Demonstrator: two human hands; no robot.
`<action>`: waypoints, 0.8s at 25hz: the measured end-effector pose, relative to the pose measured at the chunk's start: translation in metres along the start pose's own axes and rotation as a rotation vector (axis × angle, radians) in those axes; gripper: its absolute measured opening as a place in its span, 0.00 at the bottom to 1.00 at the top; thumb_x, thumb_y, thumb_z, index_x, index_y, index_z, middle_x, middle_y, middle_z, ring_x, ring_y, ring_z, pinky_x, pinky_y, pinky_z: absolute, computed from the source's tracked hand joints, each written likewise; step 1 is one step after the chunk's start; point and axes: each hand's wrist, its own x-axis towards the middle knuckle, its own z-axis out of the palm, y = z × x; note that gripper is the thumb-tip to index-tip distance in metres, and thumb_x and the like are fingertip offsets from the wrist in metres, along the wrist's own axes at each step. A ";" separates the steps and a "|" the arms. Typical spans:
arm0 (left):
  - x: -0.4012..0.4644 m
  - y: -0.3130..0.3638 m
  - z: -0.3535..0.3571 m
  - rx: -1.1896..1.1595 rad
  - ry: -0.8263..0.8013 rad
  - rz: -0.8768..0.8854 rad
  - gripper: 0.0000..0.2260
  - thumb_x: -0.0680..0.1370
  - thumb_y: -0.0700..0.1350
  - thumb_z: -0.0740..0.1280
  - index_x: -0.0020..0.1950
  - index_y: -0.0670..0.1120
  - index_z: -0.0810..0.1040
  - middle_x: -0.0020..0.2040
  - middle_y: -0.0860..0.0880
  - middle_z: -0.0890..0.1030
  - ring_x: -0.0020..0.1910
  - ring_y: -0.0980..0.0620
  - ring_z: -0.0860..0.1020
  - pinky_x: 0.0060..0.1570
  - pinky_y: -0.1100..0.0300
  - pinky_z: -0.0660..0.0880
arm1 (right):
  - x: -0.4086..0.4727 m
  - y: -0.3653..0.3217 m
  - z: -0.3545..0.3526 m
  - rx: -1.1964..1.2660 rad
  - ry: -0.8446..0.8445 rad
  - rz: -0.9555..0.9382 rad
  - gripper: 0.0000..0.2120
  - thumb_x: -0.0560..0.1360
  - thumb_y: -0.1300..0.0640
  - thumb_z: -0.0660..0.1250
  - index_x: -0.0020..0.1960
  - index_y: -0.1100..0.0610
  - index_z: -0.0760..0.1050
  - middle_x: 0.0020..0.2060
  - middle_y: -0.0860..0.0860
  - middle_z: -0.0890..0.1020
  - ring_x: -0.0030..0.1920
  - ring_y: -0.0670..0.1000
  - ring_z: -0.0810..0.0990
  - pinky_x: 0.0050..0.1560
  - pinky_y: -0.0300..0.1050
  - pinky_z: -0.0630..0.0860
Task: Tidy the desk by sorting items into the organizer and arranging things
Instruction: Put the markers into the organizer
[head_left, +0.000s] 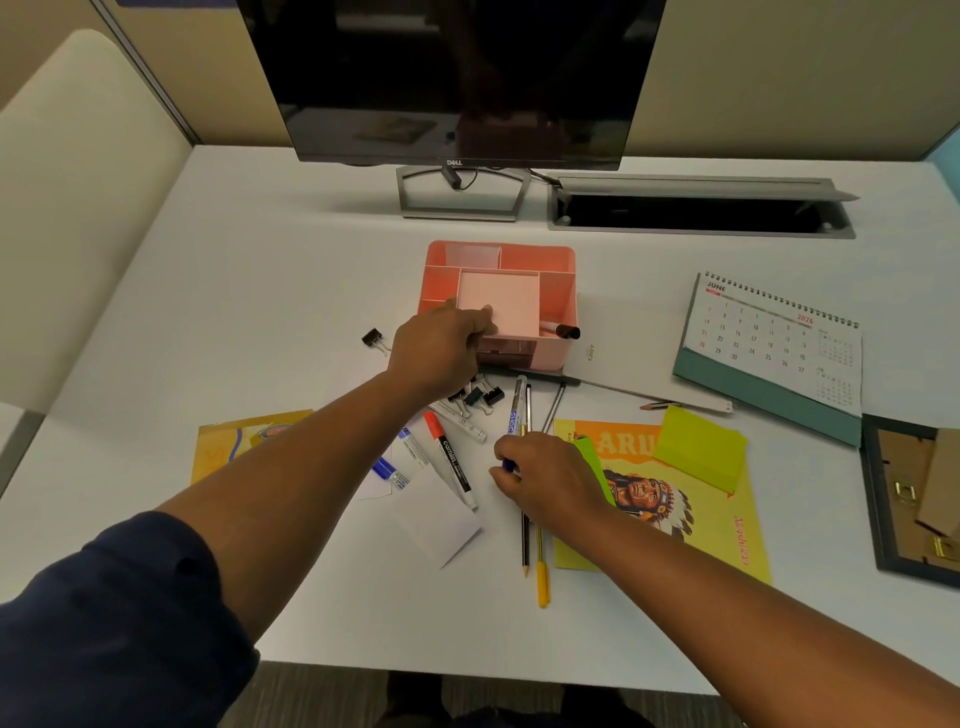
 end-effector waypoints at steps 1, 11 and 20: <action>0.000 0.001 0.000 -0.001 0.000 0.002 0.13 0.82 0.43 0.64 0.65 0.51 0.81 0.60 0.52 0.84 0.56 0.47 0.81 0.49 0.55 0.77 | -0.001 0.000 0.000 -0.006 0.022 0.005 0.07 0.79 0.51 0.64 0.45 0.53 0.75 0.38 0.52 0.79 0.38 0.52 0.77 0.37 0.46 0.75; 0.000 -0.002 0.000 0.010 -0.009 0.007 0.14 0.82 0.42 0.63 0.66 0.52 0.80 0.59 0.52 0.84 0.55 0.47 0.81 0.43 0.59 0.75 | 0.000 0.000 -0.096 0.120 0.567 -0.071 0.09 0.75 0.59 0.69 0.54 0.60 0.82 0.40 0.53 0.83 0.36 0.51 0.78 0.37 0.48 0.79; 0.000 0.001 -0.001 -0.002 -0.021 -0.007 0.14 0.82 0.40 0.63 0.65 0.51 0.81 0.61 0.51 0.83 0.60 0.45 0.81 0.50 0.55 0.78 | 0.044 0.027 -0.142 -0.103 0.566 -0.009 0.11 0.79 0.56 0.64 0.52 0.61 0.82 0.39 0.55 0.82 0.38 0.54 0.78 0.37 0.44 0.73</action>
